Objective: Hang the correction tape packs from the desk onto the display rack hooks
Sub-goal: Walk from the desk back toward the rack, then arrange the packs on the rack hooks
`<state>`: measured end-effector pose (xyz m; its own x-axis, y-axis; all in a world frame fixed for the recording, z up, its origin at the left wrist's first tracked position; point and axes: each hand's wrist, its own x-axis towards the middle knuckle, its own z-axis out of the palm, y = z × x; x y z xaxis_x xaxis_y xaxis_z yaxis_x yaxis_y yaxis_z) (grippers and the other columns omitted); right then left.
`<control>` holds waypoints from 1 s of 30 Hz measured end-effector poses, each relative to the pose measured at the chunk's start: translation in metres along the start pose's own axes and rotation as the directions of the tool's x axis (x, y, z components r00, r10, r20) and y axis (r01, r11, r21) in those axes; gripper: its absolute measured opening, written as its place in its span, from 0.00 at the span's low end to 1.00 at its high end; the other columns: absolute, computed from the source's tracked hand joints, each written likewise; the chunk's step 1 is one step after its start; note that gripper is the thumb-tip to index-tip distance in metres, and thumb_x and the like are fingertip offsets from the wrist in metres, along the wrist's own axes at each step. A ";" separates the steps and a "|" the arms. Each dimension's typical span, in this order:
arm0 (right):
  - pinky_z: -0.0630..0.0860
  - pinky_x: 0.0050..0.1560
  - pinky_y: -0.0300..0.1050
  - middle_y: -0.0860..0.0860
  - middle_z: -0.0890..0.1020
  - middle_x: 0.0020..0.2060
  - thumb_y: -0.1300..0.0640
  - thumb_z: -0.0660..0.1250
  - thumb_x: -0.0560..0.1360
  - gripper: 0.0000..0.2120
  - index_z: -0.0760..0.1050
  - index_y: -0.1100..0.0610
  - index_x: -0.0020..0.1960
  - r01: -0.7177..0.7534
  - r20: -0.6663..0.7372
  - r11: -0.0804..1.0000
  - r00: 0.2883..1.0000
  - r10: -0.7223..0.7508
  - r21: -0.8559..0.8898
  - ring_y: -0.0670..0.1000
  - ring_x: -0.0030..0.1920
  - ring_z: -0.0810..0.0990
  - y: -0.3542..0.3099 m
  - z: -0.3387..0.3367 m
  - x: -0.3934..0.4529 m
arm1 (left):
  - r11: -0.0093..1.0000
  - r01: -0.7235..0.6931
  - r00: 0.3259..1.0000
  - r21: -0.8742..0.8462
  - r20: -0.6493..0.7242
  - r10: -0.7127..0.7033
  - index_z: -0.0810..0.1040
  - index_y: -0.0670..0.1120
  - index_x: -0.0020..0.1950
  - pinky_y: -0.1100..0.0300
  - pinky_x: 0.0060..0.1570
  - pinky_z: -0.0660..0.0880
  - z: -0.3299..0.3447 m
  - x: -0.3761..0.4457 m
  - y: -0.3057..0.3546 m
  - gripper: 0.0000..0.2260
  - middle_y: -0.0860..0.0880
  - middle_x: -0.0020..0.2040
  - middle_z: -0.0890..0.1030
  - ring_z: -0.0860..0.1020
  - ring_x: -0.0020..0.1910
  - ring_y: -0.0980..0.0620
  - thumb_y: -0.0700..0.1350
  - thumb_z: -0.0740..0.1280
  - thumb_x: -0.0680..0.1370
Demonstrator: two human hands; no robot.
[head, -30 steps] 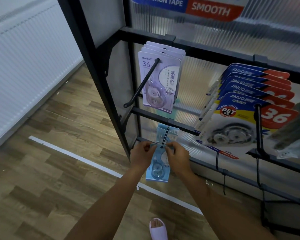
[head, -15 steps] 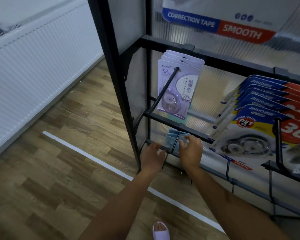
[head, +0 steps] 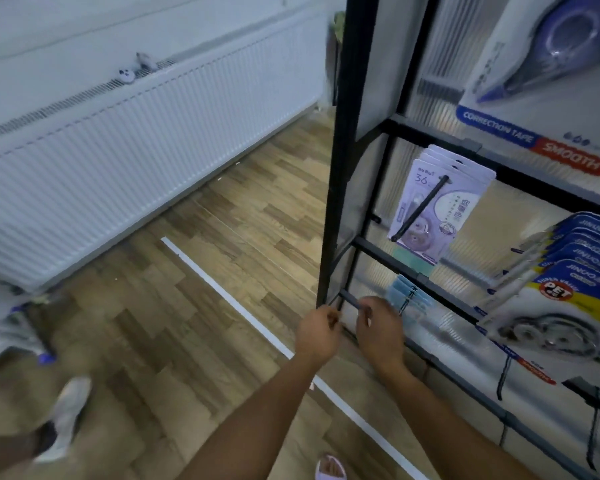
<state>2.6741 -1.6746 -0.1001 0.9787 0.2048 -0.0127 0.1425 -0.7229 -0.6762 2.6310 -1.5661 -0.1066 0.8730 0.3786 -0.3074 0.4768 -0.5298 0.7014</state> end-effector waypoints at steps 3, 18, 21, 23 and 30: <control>0.75 0.48 0.44 0.52 0.80 0.46 0.60 0.62 0.78 0.07 0.78 0.56 0.52 0.091 0.208 0.996 0.974 -0.091 0.009 0.49 0.47 0.77 -0.029 0.020 -0.010 | 1.000 0.020 0.997 -0.001 -0.075 -0.020 0.78 0.45 0.61 0.66 0.46 0.69 -0.026 -0.012 -0.014 0.12 0.47 0.54 0.82 0.79 0.52 0.51 0.46 0.62 0.80; 0.65 0.35 0.31 0.52 0.84 0.43 0.64 0.63 0.74 0.11 0.82 0.55 0.49 0.448 0.553 0.874 0.688 -0.470 0.186 0.52 0.42 0.80 -0.185 0.119 -0.105 | 0.934 0.339 0.835 -0.115 -0.420 -0.355 0.81 0.45 0.59 0.59 0.48 0.70 -0.169 -0.135 -0.133 0.12 0.44 0.54 0.83 0.79 0.55 0.45 0.46 0.60 0.81; 0.70 0.42 0.37 0.51 0.84 0.47 0.62 0.62 0.74 0.12 0.81 0.53 0.53 0.498 0.644 0.844 0.583 -0.495 0.199 0.51 0.45 0.80 -0.221 0.152 -0.140 | 0.900 0.398 0.764 -0.179 -0.479 -0.433 0.81 0.44 0.57 0.59 0.48 0.71 -0.198 -0.173 -0.167 0.11 0.43 0.54 0.83 0.79 0.55 0.43 0.43 0.61 0.81; 0.72 0.44 0.38 0.50 0.84 0.47 0.60 0.62 0.74 0.12 0.80 0.50 0.53 0.547 0.665 0.810 0.526 -0.530 0.212 0.51 0.46 0.81 -0.247 0.173 -0.165 | 0.870 0.439 0.722 -0.224 -0.488 -0.490 0.81 0.43 0.57 0.53 0.51 0.74 -0.218 -0.198 -0.190 0.11 0.42 0.54 0.82 0.79 0.55 0.42 0.43 0.60 0.81; 0.77 0.51 0.45 0.52 0.84 0.49 0.59 0.64 0.75 0.10 0.80 0.52 0.52 0.586 0.725 0.760 0.390 -0.568 0.280 0.55 0.50 0.82 -0.347 0.253 -0.254 | 0.804 0.529 0.587 -0.270 -0.569 -0.577 0.81 0.45 0.55 0.58 0.45 0.70 -0.305 -0.273 -0.288 0.11 0.43 0.52 0.83 0.79 0.53 0.43 0.46 0.61 0.80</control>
<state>2.3384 -1.3094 -0.0485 0.1939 0.9687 -0.1548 0.6404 -0.2445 -0.7281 2.2237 -1.2860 -0.0287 0.1786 0.9592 -0.2192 0.8180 -0.0209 0.5749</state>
